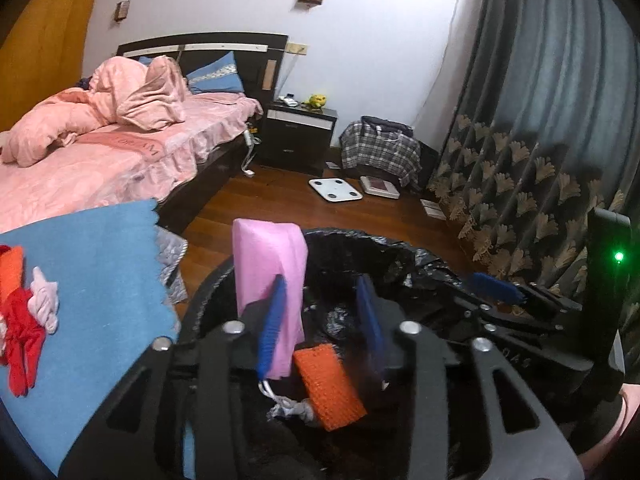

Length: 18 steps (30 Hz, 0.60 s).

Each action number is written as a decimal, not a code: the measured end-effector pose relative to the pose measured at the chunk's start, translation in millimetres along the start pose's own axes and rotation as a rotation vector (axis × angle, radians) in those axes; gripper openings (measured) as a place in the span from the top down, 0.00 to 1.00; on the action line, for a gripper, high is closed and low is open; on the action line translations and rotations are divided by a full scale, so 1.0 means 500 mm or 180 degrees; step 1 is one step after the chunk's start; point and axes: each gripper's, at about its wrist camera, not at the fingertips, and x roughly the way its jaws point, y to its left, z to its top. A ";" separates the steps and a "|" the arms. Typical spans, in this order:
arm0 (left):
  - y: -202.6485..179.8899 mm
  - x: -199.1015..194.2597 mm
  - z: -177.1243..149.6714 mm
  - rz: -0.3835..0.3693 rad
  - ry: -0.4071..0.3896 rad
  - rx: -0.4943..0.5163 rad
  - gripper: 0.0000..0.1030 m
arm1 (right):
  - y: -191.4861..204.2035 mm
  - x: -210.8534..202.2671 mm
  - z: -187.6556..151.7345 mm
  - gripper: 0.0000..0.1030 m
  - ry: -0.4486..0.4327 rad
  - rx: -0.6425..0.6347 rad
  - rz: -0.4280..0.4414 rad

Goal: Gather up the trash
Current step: 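Carry the mask and tissue over the bin and open both tools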

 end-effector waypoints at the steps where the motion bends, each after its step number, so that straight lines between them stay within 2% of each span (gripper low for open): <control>1: 0.009 -0.006 -0.001 0.0031 -0.0015 -0.0020 0.50 | 0.003 0.000 -0.002 0.23 -0.0010 -0.0003 -0.0018; 3: 0.031 -0.019 -0.004 0.0046 -0.0037 -0.0096 0.39 | 0.012 0.002 -0.002 0.12 -0.0031 -0.0015 -0.0039; 4: 0.044 -0.022 -0.007 -0.0016 -0.0016 -0.0157 0.36 | 0.018 0.002 -0.002 0.11 -0.0040 -0.0032 -0.0043; 8: 0.068 -0.018 -0.016 -0.0037 0.0064 -0.0269 0.37 | 0.031 0.005 0.003 0.10 -0.0044 -0.0054 -0.0009; 18: 0.063 -0.025 -0.022 -0.0008 0.0095 -0.0184 0.38 | 0.026 -0.003 0.008 0.10 -0.0065 -0.0018 -0.0003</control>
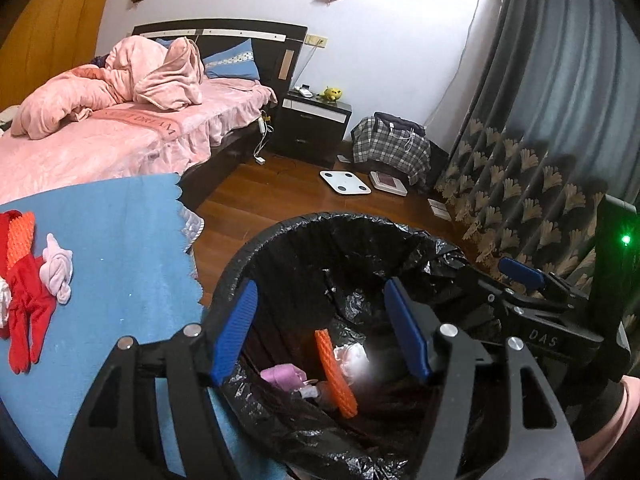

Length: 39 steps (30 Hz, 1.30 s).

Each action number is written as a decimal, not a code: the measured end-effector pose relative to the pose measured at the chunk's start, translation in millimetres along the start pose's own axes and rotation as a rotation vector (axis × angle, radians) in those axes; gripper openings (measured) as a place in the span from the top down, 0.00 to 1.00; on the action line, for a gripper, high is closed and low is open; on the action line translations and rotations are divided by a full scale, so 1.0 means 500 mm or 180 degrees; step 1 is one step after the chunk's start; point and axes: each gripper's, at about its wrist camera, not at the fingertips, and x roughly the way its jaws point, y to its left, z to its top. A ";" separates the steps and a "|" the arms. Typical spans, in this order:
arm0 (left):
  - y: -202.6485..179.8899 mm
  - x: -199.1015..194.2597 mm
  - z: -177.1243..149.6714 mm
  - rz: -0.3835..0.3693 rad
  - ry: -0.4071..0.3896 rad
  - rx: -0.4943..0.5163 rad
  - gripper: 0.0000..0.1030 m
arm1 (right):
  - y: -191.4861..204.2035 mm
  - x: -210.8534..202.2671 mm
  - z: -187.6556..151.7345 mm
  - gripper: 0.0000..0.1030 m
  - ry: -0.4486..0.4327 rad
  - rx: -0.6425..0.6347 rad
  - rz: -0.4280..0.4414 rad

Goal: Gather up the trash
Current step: 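Carry the mask and tissue over the bin and open both tools, then grasp a white tissue ball with the left tool while the right grasps the pink glove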

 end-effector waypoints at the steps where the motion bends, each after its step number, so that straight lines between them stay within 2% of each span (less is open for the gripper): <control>1: 0.001 -0.002 0.000 0.0018 -0.0003 0.0014 0.38 | 0.001 -0.001 0.001 0.10 -0.0005 0.0007 0.0006; 8: 0.051 -0.047 0.001 0.0282 -0.0128 0.0007 0.36 | 0.037 0.000 0.014 0.09 -0.0046 -0.0010 0.0143; 15: 0.189 -0.131 -0.008 0.0965 -0.0298 -0.0114 0.34 | 0.151 0.030 0.039 0.09 -0.0073 -0.0208 0.0461; 21: 0.318 -0.182 -0.018 0.1499 -0.0306 -0.0334 0.35 | 0.291 0.070 0.052 0.09 -0.0059 -0.0424 0.0790; 23: 0.359 -0.190 -0.020 0.1627 -0.0299 -0.0422 0.38 | 0.341 0.085 0.054 0.09 -0.0042 -0.0492 0.0891; 28: 0.424 -0.181 -0.028 0.1778 -0.0227 -0.0530 0.47 | 0.436 0.119 0.049 0.09 0.0010 -0.0650 0.1017; 34: 0.461 -0.152 -0.030 0.1760 -0.0161 -0.0552 0.53 | 0.491 0.165 0.041 0.09 0.0109 -0.0703 0.1050; 36: 0.469 -0.145 -0.033 0.1749 -0.0146 -0.0563 0.58 | 0.500 0.177 0.036 0.09 0.0143 -0.0707 0.1051; 38: 0.478 -0.139 -0.039 0.1744 -0.0122 -0.0587 0.71 | 0.507 0.189 0.033 0.09 0.0172 -0.0722 0.1052; 39: 0.483 -0.136 -0.040 0.1731 -0.0110 -0.0607 0.74 | 0.512 0.194 0.031 0.09 0.0183 -0.0729 0.1054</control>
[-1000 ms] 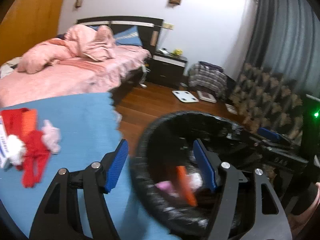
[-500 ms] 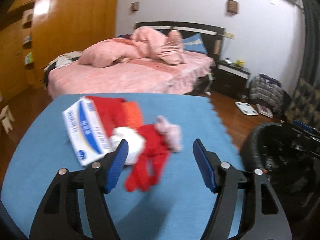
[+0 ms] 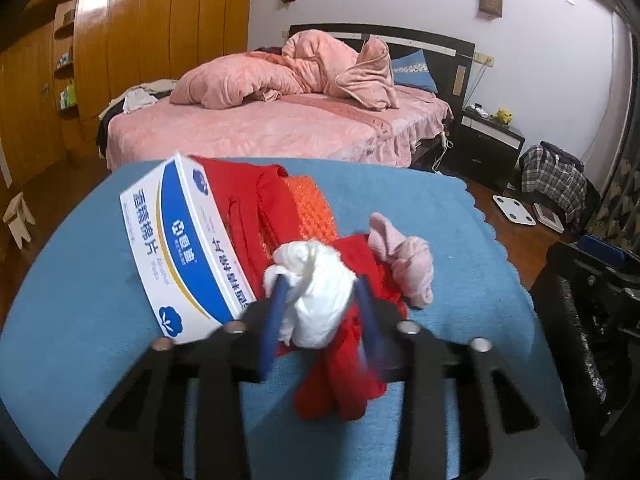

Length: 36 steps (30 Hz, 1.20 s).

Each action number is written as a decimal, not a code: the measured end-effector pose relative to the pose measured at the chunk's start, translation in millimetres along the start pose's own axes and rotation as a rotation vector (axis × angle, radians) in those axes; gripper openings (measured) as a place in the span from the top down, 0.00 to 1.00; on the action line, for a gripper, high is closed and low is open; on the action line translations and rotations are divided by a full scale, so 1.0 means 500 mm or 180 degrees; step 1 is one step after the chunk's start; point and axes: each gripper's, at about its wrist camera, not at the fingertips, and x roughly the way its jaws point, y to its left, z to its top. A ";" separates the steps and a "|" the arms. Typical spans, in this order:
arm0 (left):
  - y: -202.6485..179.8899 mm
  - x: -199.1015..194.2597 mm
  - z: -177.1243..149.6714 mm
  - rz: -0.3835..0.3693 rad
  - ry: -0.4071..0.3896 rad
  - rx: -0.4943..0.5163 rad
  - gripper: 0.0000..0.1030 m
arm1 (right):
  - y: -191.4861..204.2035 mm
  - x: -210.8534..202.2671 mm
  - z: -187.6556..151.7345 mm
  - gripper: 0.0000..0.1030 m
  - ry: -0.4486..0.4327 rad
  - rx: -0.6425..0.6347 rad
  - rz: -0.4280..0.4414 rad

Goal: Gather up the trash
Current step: 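Grasp a white tissue ball with the left tool while the right grasps the pink glove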

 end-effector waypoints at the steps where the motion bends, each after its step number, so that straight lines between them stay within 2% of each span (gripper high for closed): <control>1: 0.002 0.002 -0.002 -0.0009 0.0002 -0.0017 0.75 | 0.004 0.009 0.000 0.09 0.0017 -0.0006 0.0008; 9: 0.020 -0.015 -0.005 0.0020 -0.0167 -0.0107 0.81 | 0.050 0.067 0.000 0.13 0.0118 -0.0033 0.0131; 17: 0.050 -0.007 -0.001 0.0099 -0.0180 -0.0149 0.82 | 0.111 0.121 0.000 0.18 0.0252 -0.0149 0.0308; 20: 0.054 -0.006 -0.003 0.0077 -0.0170 -0.0177 0.82 | 0.121 0.148 -0.003 0.28 0.0385 -0.0193 0.0349; 23: 0.055 -0.003 -0.003 0.0073 -0.0161 -0.0179 0.82 | 0.123 0.167 -0.005 0.42 0.0507 -0.0183 0.0438; 25: 0.058 -0.004 -0.005 0.0062 -0.0155 -0.0184 0.82 | 0.131 0.173 -0.007 0.62 0.0575 -0.0242 0.0581; 31: 0.055 -0.003 -0.006 0.0065 -0.0158 -0.0177 0.82 | 0.138 0.162 -0.011 0.70 0.0503 -0.0280 0.0580; 36: 0.053 -0.008 -0.003 0.0074 -0.0195 -0.0168 0.82 | 0.131 0.140 -0.004 0.70 0.0394 -0.0191 0.0557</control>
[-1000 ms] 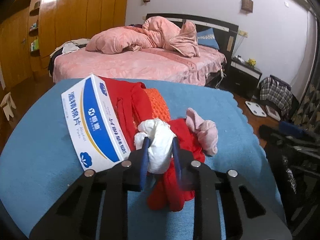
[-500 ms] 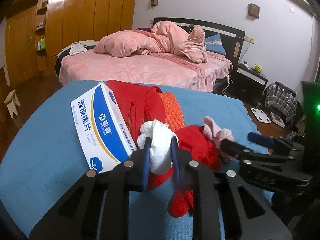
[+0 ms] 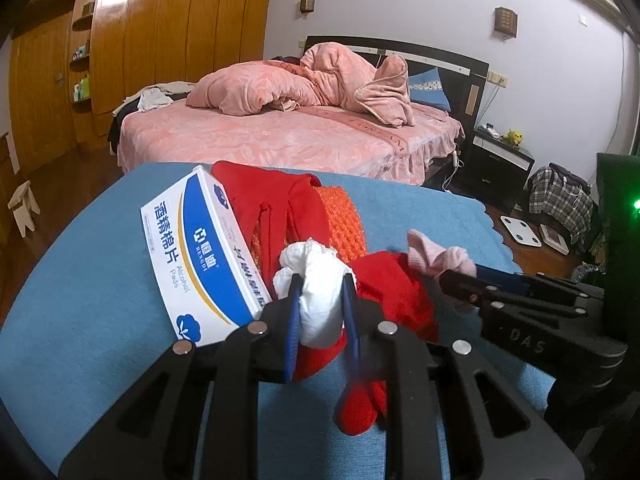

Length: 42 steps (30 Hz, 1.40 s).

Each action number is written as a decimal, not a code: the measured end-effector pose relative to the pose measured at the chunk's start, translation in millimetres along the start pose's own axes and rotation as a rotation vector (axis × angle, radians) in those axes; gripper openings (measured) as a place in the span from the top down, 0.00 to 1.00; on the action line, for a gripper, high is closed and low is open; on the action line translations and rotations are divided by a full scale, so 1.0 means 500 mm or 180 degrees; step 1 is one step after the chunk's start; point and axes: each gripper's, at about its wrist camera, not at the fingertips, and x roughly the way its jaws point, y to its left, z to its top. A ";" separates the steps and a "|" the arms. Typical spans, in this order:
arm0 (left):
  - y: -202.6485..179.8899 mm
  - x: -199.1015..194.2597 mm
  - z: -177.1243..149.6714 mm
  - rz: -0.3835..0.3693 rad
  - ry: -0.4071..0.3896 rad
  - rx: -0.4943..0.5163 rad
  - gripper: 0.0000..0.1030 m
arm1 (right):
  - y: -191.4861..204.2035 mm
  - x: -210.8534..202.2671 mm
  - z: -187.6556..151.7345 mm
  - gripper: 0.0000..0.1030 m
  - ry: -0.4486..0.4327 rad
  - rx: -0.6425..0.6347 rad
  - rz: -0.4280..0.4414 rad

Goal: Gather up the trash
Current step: 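Grasp a white tissue ball with the left tool while the right grasps the pink glove, then carry the tissue ball and glove over the bin and open both tools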

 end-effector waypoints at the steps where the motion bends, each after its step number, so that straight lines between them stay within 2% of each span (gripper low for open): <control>1: -0.001 -0.004 -0.001 0.0003 -0.0013 -0.0001 0.82 | 0.000 -0.005 0.001 0.70 -0.0018 -0.0001 -0.0006; 11: -0.035 -0.050 0.018 -0.0082 -0.0192 0.0047 0.83 | -0.024 -0.062 0.012 0.70 -0.0180 0.0092 -0.0066; 27: -0.125 -0.120 0.016 -0.0249 -0.0280 0.0234 0.83 | -0.074 -0.201 -0.006 0.70 -0.0424 0.0215 -0.0186; 42: -0.250 -0.169 0.008 -0.0636 -0.0310 0.0411 0.83 | -0.154 -0.358 -0.049 0.70 -0.0645 0.0411 -0.0423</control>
